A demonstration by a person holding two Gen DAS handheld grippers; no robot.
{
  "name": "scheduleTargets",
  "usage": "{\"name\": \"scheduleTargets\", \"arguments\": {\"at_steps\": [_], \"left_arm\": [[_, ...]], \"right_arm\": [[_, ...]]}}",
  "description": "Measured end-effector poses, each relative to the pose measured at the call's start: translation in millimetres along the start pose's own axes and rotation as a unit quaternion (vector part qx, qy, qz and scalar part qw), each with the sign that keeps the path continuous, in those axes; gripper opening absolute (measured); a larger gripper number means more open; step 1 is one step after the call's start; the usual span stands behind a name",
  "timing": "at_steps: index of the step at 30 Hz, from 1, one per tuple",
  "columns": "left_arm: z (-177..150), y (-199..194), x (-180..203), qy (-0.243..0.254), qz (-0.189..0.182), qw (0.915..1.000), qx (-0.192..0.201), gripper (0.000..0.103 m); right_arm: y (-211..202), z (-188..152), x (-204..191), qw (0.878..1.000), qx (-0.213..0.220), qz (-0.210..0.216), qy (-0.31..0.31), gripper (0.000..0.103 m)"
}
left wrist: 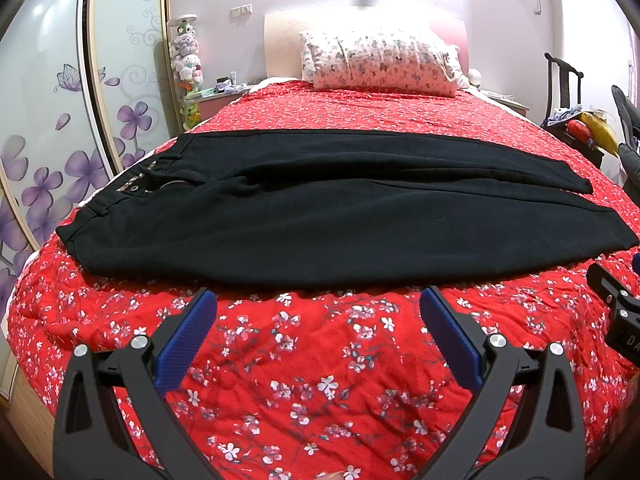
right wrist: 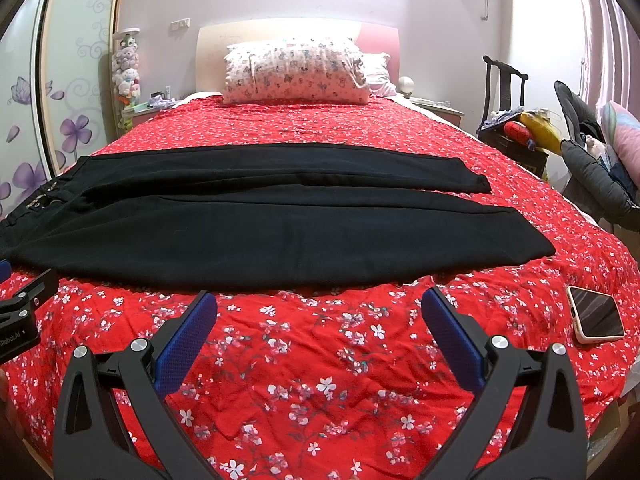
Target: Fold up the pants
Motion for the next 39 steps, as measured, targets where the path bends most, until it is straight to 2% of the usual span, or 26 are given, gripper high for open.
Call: {"name": "scheduleTargets", "arguments": {"at_steps": [17,23,25,27,30,32,36,39], "left_arm": [[-0.5,-0.8,0.4,-0.001,-0.002,1.0,-0.002,0.101],[0.6,5.3,-5.6,-0.008,-0.012,0.9999,-0.001,0.101],[-8.4,20.2,-9.0,-0.016,-0.019,0.9997,0.001,0.101],[-1.0,15.6,-7.0,-0.028,-0.033,0.999,0.001,0.101],[2.7,18.2,-6.0,-0.053,-0.065,0.9965,-0.006,0.101],[5.1,24.5,-2.0,-0.064,-0.081,0.9943,-0.025,0.101],[10.9,32.8,8.7,-0.067,-0.106,0.9911,-0.045,0.101],[15.8,35.1,17.4,-0.06,-0.106,0.9921,-0.029,0.101]], "right_arm": [[-3.3,0.9,-1.6,1.0,-0.002,0.001,0.003,0.102],[0.1,5.2,14.9,0.999,0.009,0.036,0.029,0.102],[0.0,18.8,27.2,0.998,0.022,0.044,0.029,0.102],[0.2,31.6,38.1,0.997,0.028,0.054,0.036,0.102],[5.1,64.9,64.1,0.993,0.035,0.096,0.067,0.102],[13.3,92.4,86.5,0.988,0.036,0.123,0.087,0.102],[43.3,146.7,137.4,0.978,0.03,0.159,0.133,0.102],[75.1,175.7,177.2,0.975,0.015,0.157,0.156,0.102]]}}
Point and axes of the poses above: each gripper's, at about its wrist camera, not at the fingertips, and y roughly the way its jaws point, x to its right, z to its top, the point moved 7 cm from there along y, roughly the way its jaws point, and after that the axes turned 9 degrees about z, right-handed, at the moved point
